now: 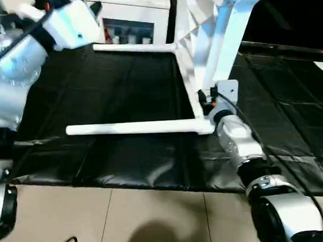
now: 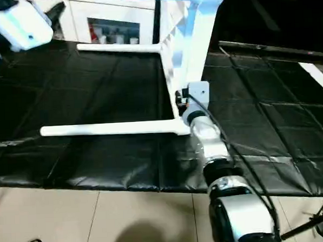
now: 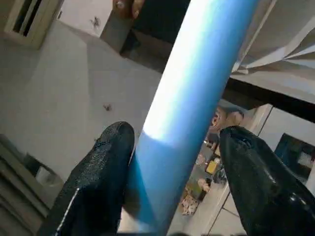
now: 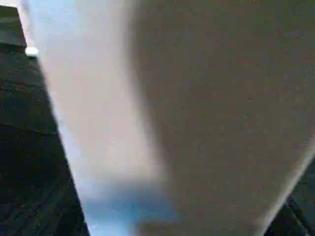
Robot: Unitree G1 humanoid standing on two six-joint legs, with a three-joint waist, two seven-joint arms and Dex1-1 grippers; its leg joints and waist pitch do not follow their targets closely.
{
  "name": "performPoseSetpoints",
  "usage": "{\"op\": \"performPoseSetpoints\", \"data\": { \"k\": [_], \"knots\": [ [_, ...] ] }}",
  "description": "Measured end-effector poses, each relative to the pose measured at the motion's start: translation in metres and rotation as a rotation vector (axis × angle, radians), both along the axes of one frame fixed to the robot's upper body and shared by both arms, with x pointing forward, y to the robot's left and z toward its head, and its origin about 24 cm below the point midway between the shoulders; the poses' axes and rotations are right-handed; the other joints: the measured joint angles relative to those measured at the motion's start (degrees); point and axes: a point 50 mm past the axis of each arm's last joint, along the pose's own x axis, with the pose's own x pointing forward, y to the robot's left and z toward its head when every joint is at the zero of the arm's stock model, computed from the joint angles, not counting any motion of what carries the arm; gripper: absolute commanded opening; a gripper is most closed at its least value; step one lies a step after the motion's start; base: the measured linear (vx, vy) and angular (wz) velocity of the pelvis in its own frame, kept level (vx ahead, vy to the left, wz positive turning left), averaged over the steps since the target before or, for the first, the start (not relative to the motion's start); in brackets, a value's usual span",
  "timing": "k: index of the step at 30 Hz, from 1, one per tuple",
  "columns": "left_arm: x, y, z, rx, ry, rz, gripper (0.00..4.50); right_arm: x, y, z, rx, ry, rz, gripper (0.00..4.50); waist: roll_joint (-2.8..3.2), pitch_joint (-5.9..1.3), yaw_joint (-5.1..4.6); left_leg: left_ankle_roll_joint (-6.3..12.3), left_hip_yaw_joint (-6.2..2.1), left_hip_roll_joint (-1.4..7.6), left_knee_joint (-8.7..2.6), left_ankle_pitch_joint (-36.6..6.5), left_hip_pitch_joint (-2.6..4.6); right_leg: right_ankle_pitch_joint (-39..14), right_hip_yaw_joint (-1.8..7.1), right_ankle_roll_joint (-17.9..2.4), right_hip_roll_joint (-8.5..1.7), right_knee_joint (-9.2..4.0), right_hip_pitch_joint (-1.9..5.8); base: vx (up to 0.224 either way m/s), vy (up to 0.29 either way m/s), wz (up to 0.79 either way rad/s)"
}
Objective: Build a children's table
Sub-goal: Flip table
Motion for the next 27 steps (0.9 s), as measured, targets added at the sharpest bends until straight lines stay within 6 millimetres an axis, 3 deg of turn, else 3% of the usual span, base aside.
{"op": "performPoseSetpoints", "data": {
  "k": [4, 7, 12, 14, 17, 19, 27],
  "knots": [
    [-0.001, 0.013, 0.003, -0.039, -0.021, 0.056, 2.53, 0.004, -0.011, 0.011, -0.042, -0.035, 0.004, 1.93, 0.38, 0.25, 0.16, 0.02, 0.01, -0.01, 0.0, 0.01, -0.19, 0.0, 0.0, 0.0, 0.0, 0.01, -0.16, 0.0, 0.0, 0.0],
    [-0.003, 0.03, 0.01, -0.077, -0.038, 0.123, 2.3, 0.008, -0.024, 0.028, -0.092, -0.085, 0.005, 1.93, 0.51, 0.34, 0.31, 0.26, 0.04, -0.01, 0.0, 0.25, -0.76, 0.0, 0.0, 0.0, 0.0, 0.14, -0.77, 0.0, 0.0, 0.0],
    [-0.004, 0.057, 0.007, -0.163, -0.001, 0.225, 2.03, 0.018, -0.052, 0.074, -0.199, -0.203, -0.017, 1.93, 0.58, 0.39, 0.8, 0.15, 0.13, -0.01, 0.0, 0.54, -1.13, -0.02, 0.01, -0.02, 0.0, 0.16, -1.16, 0.0, 0.0, 0.0],
    [-0.003, 0.063, 0.0, -0.161, 0.028, 0.246, 1.66, 0.019, -0.061, 0.094, -0.243, -0.263, -0.025, 1.91, 0.54, 0.41, 1.09, 0.21, 0.16, 0.0, 0.0, 0.5, -1.14, -0.02, 0.01, -0.03, 0.0, 0.13, -1.17, 0.0, 0.0, 0.0],
    [-0.001, 0.066, -0.012, -0.149, 0.078, 0.254, 1.56, 0.019, -0.062, 0.112, -0.267, -0.329, -0.021, 1.91, 0.33, 0.48, 1.07, 0.25, 0.17, 0.01, 0.0, 0.48, -1.13, -0.02, 0.01, -0.02, 0.01, 0.14, -1.17, 0.0, 0.0, 0.0],
    [0.0, 0.058, -0.015, -0.135, 0.081, 0.213, 1.33, 0.019, -0.062, 0.11, -0.266, -0.322, -0.017, 1.9, -0.13, 0.6, 1.09, 0.26, 0.16, 0.03, 0.04, 0.48, -1.14, -0.01, -0.02, -0.03, 0.02, 0.15, -1.15, 0.0, 0.0, 0.0],
    [0.001, 0.047, -0.017, -0.117, 0.073, 0.169, 0.73, 0.016, -0.055, 0.093, -0.242, -0.288, 0.026, 1.9, -0.09, 0.69, 0.37, 0.25, 0.19, 0.03, 0.11, 0.49, -1.29, 0.02, 0.08, -0.05, 0.01, 0.35, -1.47, 0.0, 0.0, 0.0]
  ]
}}
